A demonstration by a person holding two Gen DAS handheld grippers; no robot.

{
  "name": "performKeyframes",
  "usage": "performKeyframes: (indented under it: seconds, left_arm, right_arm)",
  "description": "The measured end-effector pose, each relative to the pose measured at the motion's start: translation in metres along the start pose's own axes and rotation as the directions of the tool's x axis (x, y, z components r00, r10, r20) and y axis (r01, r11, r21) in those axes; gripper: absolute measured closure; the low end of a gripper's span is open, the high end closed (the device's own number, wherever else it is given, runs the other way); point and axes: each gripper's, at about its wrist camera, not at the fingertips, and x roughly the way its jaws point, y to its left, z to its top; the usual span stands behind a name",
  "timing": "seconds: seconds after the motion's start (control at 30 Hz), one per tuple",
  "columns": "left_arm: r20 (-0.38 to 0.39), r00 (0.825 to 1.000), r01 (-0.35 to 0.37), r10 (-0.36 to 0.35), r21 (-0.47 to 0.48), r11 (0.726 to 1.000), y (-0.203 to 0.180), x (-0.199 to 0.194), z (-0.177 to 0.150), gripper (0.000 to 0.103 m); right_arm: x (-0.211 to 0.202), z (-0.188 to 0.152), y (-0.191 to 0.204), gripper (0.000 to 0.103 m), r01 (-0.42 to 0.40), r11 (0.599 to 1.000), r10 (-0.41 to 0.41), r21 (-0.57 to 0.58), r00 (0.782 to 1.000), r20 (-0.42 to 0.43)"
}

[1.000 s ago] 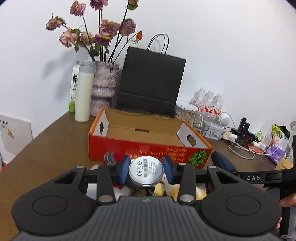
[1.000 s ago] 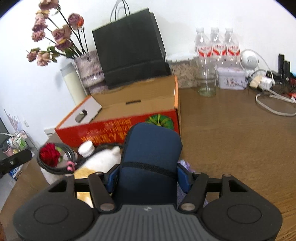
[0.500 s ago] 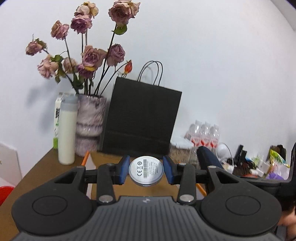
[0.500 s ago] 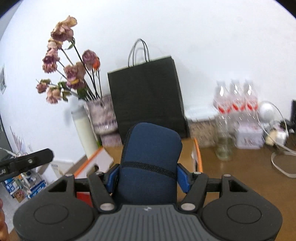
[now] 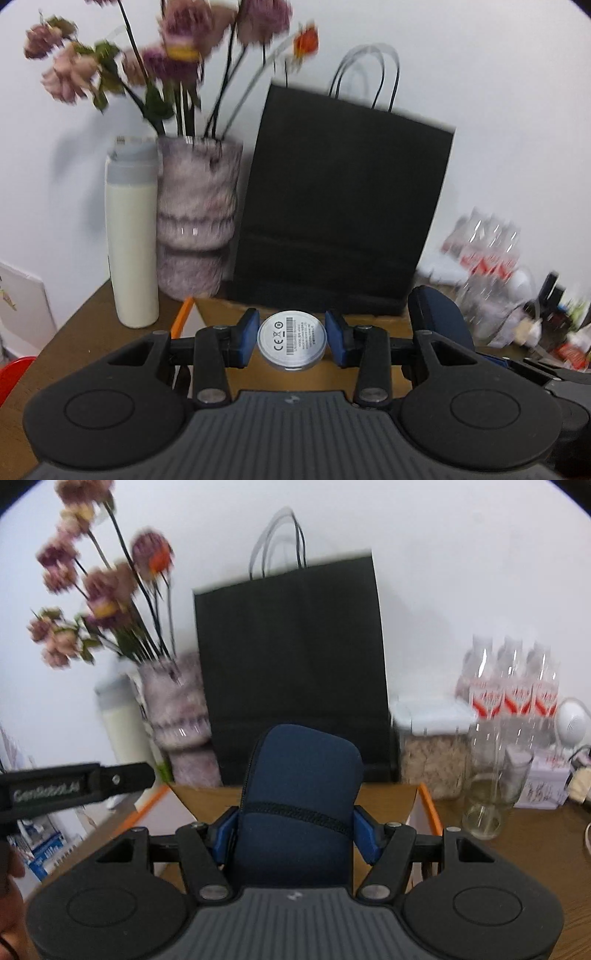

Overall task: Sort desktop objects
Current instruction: 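Carry both into the cardboard box and open both grippers to release them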

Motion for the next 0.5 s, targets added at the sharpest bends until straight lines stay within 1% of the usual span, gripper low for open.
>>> performKeyframes:
  seconds: [0.13,0.27,0.37,0.5]
  left_arm:
    - [-0.091,0.996,-0.018,0.02,0.031,0.999,-0.006,0.022,-0.014,0.063]
    - [-0.177,0.984,-0.022,0.027,0.03,0.999,-0.004,0.035,-0.023,0.063]
    - [-0.203,0.979,-0.028,0.033,0.029,0.999,-0.001,0.041,-0.026,0.063]
    - [-0.209,0.977,-0.035,0.043,0.039,0.999,-0.001,0.042,-0.027,0.063]
  right_arm:
    - [0.023,-0.016,-0.003,0.041,0.015,1.0,-0.017,-0.026,0.996,-0.087]
    - [0.032,-0.026,-0.004,0.041,0.031,0.999,-0.036,-0.043,0.991,-0.128]
    - [0.036,-0.03,-0.002,0.041,0.035,0.998,-0.043,-0.055,0.988,-0.147]
    - [0.038,-0.034,-0.001,0.04,0.033,0.997,-0.043,-0.065,0.985,-0.167]
